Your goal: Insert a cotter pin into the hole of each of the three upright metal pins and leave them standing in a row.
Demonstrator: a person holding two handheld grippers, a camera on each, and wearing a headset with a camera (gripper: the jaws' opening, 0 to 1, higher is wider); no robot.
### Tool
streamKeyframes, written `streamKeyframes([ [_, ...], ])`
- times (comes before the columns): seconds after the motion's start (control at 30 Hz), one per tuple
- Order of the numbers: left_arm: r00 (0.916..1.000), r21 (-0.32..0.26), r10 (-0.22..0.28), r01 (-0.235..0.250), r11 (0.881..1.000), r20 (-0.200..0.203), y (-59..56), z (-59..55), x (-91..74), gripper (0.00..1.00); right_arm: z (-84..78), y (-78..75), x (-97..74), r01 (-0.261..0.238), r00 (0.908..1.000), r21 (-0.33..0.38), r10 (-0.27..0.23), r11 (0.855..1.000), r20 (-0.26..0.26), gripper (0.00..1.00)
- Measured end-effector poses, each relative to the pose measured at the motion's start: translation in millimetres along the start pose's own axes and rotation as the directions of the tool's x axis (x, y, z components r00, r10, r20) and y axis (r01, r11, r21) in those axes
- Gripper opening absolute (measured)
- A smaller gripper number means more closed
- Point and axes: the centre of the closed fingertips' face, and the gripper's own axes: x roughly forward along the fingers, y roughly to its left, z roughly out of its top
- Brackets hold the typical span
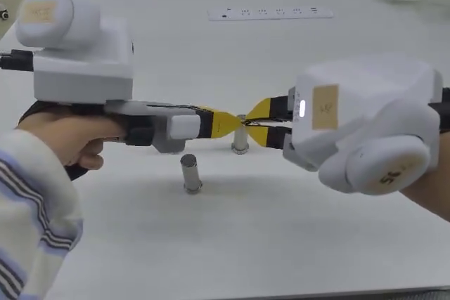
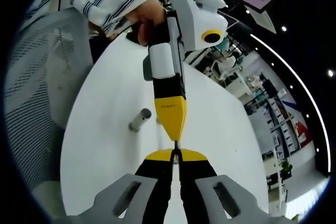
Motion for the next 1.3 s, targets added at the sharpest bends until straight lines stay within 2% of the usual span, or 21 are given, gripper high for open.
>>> streamKeyframes([
  [0.1,1.0,0.0,-0.006,0.006,1.0,0.007,-2.1,1.9,0.1,0.0,-0.3,-1.2,0.4,0.0,1.0,0.008,0.0,1.0,0.001,0.11],
  [0.17,1.0,0.011,-0.007,0.007,1.0,0.004,-2.6,1.8,-0.3,0.0,1.0,-3.3,-1.4,-0.002,0.9999,0.01,0.002,1.0,0.01,0.12],
  [0.33,0.9996,0.079,-0.025,0.026,0.997,-0.013,-7.8,0.4,-3.4,0.0,-2.0,-1.0,-5.4,-0.062,0.9975,0.119,0.058,0.991,0.04,0.19],
  [0.37,0.9994,0.093,-0.031,0.032,0.995,-0.011,-9.2,0.8,-3.8,0.0,-4.2,0.8,-6.1,-0.081,0.9963,0.148,0.076,0.986,0.039,0.19],
  [0.4,0.9993,0.106,-0.037,0.038,0.994,-0.01,-10.8,1.3,-4.5,0.0,-7.6,5.8,-7.2,-0.126,0.9919,0.192,0.121,0.973,0.039,0.2],
  [0.43,0.9991,0.125,-0.043,0.043,0.991,-0.007,-12.7,2.1,-5.5,0.0,-8.6,7.0,-7.6,-0.139,0.9902,0.207,0.134,0.968,0.041,0.2],
  [0.57,0.9979,0.19,-0.063,0.065,0.98,-0.016,-17.9,1.0,-7.7,0.0,-8.7,8.8,-13.0,-0.211,0.9764,0.317,0.185,0.925,0.111,0.2],
  [0.6,0.9972,0.23,-0.072,0.075,0.97,-0.021,-20.0,0.0,-8.2,0.0,-7.8,10.2,-15.3,-0.237,0.9703,0.343,0.203,0.909,0.132,0.2],
  [0.67,0.9952,0.29,-0.094,0.098,0.952,-0.03,-25.1,-2.1,-8.8,0.0,-7.4,12.2,-17.8,-0.273,0.9604,0.37,0.231,0.888,0.155,0.2],
  [0.7,0.994,0.313,-0.105,0.109,0.943,-0.03,-27.5,-2.8,-8.7,0.0,-8.7,11.0,-18.2,-0.274,0.9604,0.372,0.232,0.887,0.154,0.2],
  [0.73,0.9893,0.358,-0.136,0.146,0.922,-0.052,-33.3,-7.0,-9.2,0.0,-9.3,11.0,-18.1,-0.279,0.9585,0.374,0.234,0.884,0.162,0.2],
  [0.77,0.9887,0.394,-0.139,0.15,0.907,-0.056,-34.8,-8.0,-9.1,0.0,-8.9,13.6,-18.6,-0.3,0.9523,0.378,0.253,0.876,0.17,0.2],
  [0.8,0.988,0.436,-0.141,0.154,0.887,-0.064,-36.4,-10.2,-8.9,0.0,-7.5,17.6,-19.9,-0.328,0.9433,0.387,0.276,0.862,0.184,0.2],
  [0.83,0.9875,0.442,-0.143,0.158,0.883,-0.067,-37.2,-11.0,-9.0,0.0,-6.6,19.3,-20.5,-0.341,0.9384,0.384,0.287,0.858,0.192,0.2],
  [0.9,0.9854,0.454,-0.155,0.17,0.875,-0.071,-41.3,-13.3,-8.4,0.0,-2.4,28.8,-23.4,-0.397,0.9162,0.38,0.338,0.835,0.215,0.2],
  [0.93,0.9844,0.471,-0.159,0.176,0.865,-0.075,-43.2,-14.7,-8.1,0.0,0.3,33.2,-24.8,-0.421,0.9055,0.368,0.359,0.829,0.226,0.19],
  [0.97,0.983,0.486,-0.164,0.183,0.855,-0.082,-45.6,-16.1,-7.2,0.0,1.1,35.6,-25.4,-0.432,0.9003,0.358,0.371,0.828,0.228,0.19],
  [1.0,0.9819,0.509,-0.172,0.189,0.84,-0.081,-48.3,-16.6,-6.8,0.0,2.9,40.9,-26.8,-0.451,0.8907,0.343,0.392,0.824,0.23,0.19],
  [1.13,0.9763,0.566,-0.191,0.215,0.796,-0.102,-50.6,-20.7,-7.6,0.0,7.4,50.8,-25.8,-0.471,0.8806,0.321,0.414,0.822,0.23,0.17],
  [1.23,0.9707,0.556,-0.206,0.24,0.796,-0.124,-52.8,-25.7,-8.0,0.0,10.7,55.4,-27.1,-0.495,0.8665,0.323,0.433,0.807,0.249,0.14],
  [1.3,0.969,0.561,-0.208,0.247,0.79,-0.133,-53.4,-28.7,-8.2,0.0,11.3,56.6,-26.4,-0.501,0.8628,0.315,0.439,0.806,0.251,0.13],
])
